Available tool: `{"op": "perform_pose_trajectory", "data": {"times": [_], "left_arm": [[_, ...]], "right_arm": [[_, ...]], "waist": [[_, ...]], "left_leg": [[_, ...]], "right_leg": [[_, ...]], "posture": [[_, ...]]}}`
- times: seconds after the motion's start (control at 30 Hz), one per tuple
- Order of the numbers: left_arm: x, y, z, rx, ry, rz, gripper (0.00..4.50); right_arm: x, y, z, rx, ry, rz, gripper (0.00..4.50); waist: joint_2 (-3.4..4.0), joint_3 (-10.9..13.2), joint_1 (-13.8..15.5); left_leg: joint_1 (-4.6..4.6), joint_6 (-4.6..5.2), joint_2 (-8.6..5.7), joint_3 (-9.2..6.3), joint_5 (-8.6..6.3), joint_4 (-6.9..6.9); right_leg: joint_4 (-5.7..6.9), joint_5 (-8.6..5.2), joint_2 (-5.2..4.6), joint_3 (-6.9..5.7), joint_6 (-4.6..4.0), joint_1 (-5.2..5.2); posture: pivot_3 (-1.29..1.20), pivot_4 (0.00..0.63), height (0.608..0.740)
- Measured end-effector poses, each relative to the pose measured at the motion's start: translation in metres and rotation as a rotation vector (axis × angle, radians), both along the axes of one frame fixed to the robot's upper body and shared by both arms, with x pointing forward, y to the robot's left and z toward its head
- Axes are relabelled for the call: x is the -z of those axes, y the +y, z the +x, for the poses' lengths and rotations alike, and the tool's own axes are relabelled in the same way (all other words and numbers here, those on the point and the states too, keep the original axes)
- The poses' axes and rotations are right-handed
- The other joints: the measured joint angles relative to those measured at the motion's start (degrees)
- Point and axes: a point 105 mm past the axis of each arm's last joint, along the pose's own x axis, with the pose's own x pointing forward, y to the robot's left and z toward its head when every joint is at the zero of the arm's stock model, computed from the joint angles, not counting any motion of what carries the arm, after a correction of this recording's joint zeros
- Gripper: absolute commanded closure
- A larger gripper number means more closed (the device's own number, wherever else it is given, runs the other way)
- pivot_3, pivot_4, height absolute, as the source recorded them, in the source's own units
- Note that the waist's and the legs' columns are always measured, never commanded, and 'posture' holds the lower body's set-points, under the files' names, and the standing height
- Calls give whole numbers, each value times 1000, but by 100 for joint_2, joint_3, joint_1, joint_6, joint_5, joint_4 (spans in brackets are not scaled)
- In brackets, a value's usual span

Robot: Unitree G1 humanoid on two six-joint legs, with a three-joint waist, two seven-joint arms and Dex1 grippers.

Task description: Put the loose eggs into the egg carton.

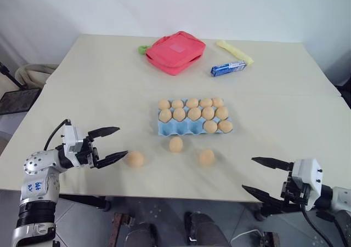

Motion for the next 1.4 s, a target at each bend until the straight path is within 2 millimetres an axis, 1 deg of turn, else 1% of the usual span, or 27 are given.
{"op": "perform_pose_trajectory", "data": {"times": [0.07, 0.1, 0.17, 0.3, 0.5, 0.57, 0.6, 0.77, 0.9, 0.93, 0.97, 1.0, 1.1, 1.13, 1.17, 1.23, 1.3, 1.37, 1.4], "left_arm": [[-1, 1, 1, 1, 0, -2, 0], [0, 2, 1, 0, 8, -6, 0], [2, 2, 2, -1, 19, -11, 0], [1, 0, 1, 15, 20, -11, 0], [-1, -2, 3, 21, 13, -13, 0], [-2, -3, 4, 24, 10, -15, 0], [-2, -3, 3, 25, 10, -16, 0], [-1, -4, 2, 21, 12, -17, 0], [-2, -5, 0, 23, 4, -13, 0], [-2, -5, 0, 21, 4, -14, 0], [-2, -4, 0, 19, 5, -14, 0], [-2, -4, 0, 15, 5, -15, 0], [-2, -4, 1, 7, 4, -17, 0], [-2, -4, 1, 5, 4, -17, 0], [-2, -3, 1, 2, 4, -18, 0], [-3, -3, 2, 0, 3, -18, 0], [-3, -3, 2, -2, 2, -19, 0], [-3, -3, 2, -5, 1, -19, 0], [-3, -2, 2, -7, 0, -20, 0]], "right_arm": [[1, -1, 2, 13, 2, 4, 29], [0, 0, 6, 29, -8, 11, 29], [0, 6, 14, 38, -13, 35, 29], [4, 35, 33, 33, 12, 96, 29], [4, 72, 58, 9, 8, 99, 29], [6, 86, 63, -10, 23, 101, 29], [8, 91, 63, -15, 31, 97, 29], [20, 102, 68, -16, 91, 46, 29], [23, 104, 69, -17, 114, 33, 29], [23, 103, 70, -15, 113, 23, 305], [24, 102, 71, -12, 116, 15, 401], [26, 101, 72, -7, 123, 0, 608], [31, 100, 72, -1, 140, -16, 1621], [31, 100, 72, -4, 140, -19, 1927], [31, 100, 72, -6, 140, -24, 2140], [30, 100, 73, -7, 136, -27, 2346], [26, 100, 76, -6, 127, -26, 2397], [17, 99, 81, 9, 107, -11, 2397], [8, 98, 87, 20, 84, 4, 2397]], "waist": [[1, 0, -17], [0, 0, -37], [0, 0, -48], [2, 1, -32], [1, 0, -25], [1, 0, -28], [1, 0, -25], [1, 0, -23], [1, 0, -25], [1, 0, -27], [1, 0, -28], [1, 0, -28], [1, 0, -28], [1, 0, -30], [1, 0, -31], [1, 0, -30], [1, 0, -33], [1, 0, -33], [1, 0, -40]], "left_leg": [[2, 0, 0, 2, 0, -1], [3, -1, 1, 2, 0, 0], [4, -3, 3, 2, 0, 0], [3, -11, 3, -1, 4, -2], [-2, -9, 2, -1, 3, -1], [-4, -10, 2, -1, 3, -2], [-4, -11, 3, -1, 2, -4], [-6, -11, 3, -1, 1, -3], [-5, -10, 3, 0, 2, -1], [-4, -10, 3, 0, 2, 0], [-4, -10, 3, 0, 2, 0], [-4, -10, 3, 0, 2, 0], [-4, -10, 3, 0, 2, -2], [-4, -10, 3, 0, 2, -2], [-4, -10, 3, 0, 2, -2], [-5, -10, 3, 0, 2, -1], [-4, -10, 3, 1, 2, 0], [-4, -9, 3, 1, 3, 1], [-4, -9, 3, 2, 3, 2]], "right_leg": [[1, 0, -1, 4, 0, 0], [2, 0, 0, 5, 0, 0], [4, 0, 1, 4, -2, -1], [7, -7, -1, 3, -17, -4], [3, -6, -3, 2, -15, -5], [4, -5, -2, 1, -14, -7], [4, -5, -2, 0, -14, -8], [3, -6, -2, -1, -15, -9], [5, -5, -2, -1, -14, -8], [6, -5, -1, -1, -13, -8], [6, -5, -1, -1, -13, -8], [6, -5, -1, -1, -13, -8], [5, -5, -1, -2, -13, -8], [5, -5, -1, -2, -13, -9], [5, -5, -1, -2, -13, -8], [5, -5, -1, -2, -13, -8], [6, -4, -1, -1, -12, -8], [7, -4, -1, -1, -11, -8], [7, -3, 0, 1, -9, -9]], "posture": [[0, 150, 740], [0, 150, 740], [0, 150, 740], [0, 150, 740], [0, 150, 740], [0, 150, 740], [0, 150, 740], [0, 150, 740], [0, 150, 740], [0, 150, 740], [0, 150, 740], [0, 150, 740], [0, 150, 740], [0, 150, 740], [0, 150, 740], [0, 150, 740], [0, 150, 740], [0, 150, 740], [0, 150, 740]]}}
